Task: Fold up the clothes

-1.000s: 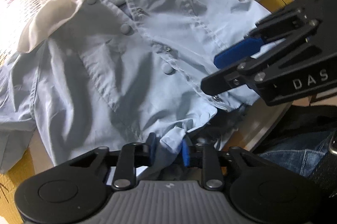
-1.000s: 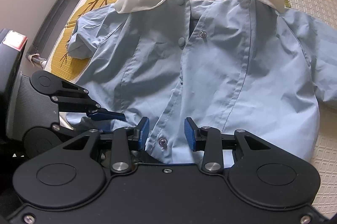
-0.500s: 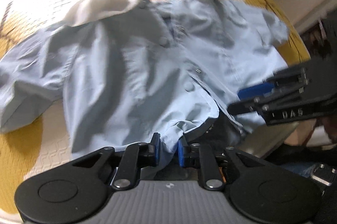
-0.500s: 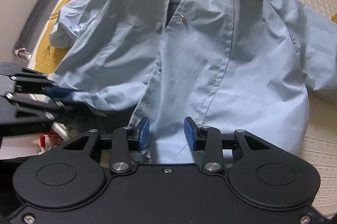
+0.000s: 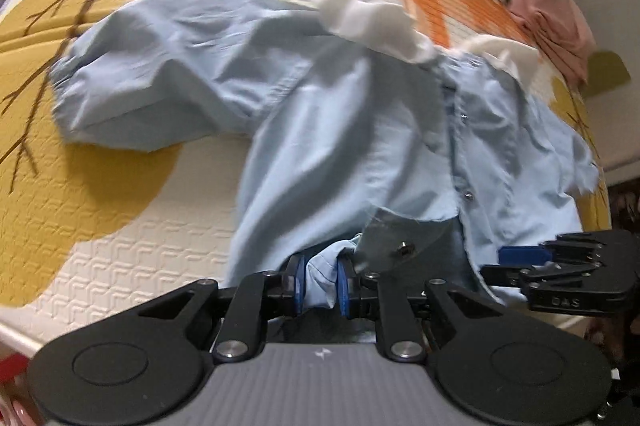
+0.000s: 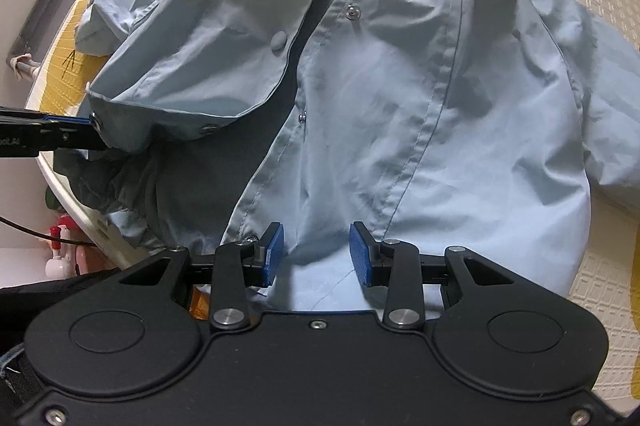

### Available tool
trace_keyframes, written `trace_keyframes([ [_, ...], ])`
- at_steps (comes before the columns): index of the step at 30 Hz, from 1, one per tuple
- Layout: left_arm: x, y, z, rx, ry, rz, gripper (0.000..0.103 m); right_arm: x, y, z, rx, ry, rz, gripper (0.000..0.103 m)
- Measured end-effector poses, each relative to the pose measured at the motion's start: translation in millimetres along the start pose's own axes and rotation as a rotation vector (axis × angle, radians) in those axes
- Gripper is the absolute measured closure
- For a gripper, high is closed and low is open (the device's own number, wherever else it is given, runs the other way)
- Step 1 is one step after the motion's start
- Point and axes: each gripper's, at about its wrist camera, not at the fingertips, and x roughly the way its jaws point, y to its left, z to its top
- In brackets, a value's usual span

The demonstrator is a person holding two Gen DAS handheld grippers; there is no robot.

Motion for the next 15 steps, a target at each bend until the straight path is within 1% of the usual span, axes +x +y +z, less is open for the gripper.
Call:
trace_keyframes([
  [4,1,-5,-2,0.039,0.007,0.002,0.081,-15,0,9,0.01,-0.044,0.052,0.068],
  [6,1,-8,-3,0.051,0.01,0.001,0.078,-24,1,18,0.016,-0.08,0.066,0.068],
  [9,2,-12,-3,0.073,0.016,-0.002,0.075,-37,1,36,0.013,-0.139,0.062,0.068],
  [15,4,-20,-6,0.129,0.029,0.011,0.069,-28,-11,73,0.046,-0.187,-0.009,0.068],
])
